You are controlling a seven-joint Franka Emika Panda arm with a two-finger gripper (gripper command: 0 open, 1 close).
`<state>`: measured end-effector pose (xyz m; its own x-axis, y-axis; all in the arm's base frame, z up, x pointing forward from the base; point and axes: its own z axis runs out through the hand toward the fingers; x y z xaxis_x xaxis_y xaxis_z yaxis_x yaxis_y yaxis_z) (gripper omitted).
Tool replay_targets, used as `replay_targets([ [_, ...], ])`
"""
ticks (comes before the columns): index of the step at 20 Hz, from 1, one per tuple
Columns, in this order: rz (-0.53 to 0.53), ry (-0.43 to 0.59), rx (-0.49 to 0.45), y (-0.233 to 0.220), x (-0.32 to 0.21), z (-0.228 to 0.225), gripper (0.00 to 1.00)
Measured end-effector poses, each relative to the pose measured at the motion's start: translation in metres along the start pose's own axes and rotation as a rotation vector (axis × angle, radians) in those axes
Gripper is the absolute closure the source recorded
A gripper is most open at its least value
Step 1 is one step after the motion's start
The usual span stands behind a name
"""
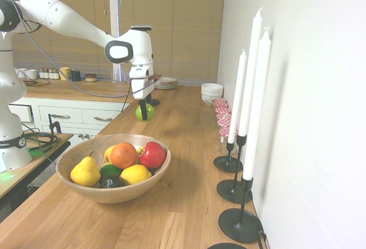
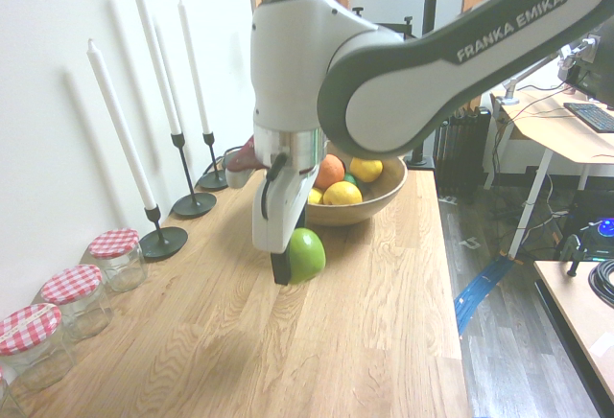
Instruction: Take green apple out of the basket
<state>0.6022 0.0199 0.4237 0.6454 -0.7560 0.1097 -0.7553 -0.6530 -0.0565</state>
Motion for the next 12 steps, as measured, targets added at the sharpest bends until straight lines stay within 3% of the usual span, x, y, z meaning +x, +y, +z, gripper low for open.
replay_targets([
  [8, 0.029, -0.027, -0.028, -0.003, -0.016, 0.05, 1.0],
  [9, 0.034, -0.028, -0.029, -0.003, -0.017, 0.05, 0.0],
  [12, 0.052, -0.032, -0.035, -0.004, -0.021, 0.053, 0.0],
])
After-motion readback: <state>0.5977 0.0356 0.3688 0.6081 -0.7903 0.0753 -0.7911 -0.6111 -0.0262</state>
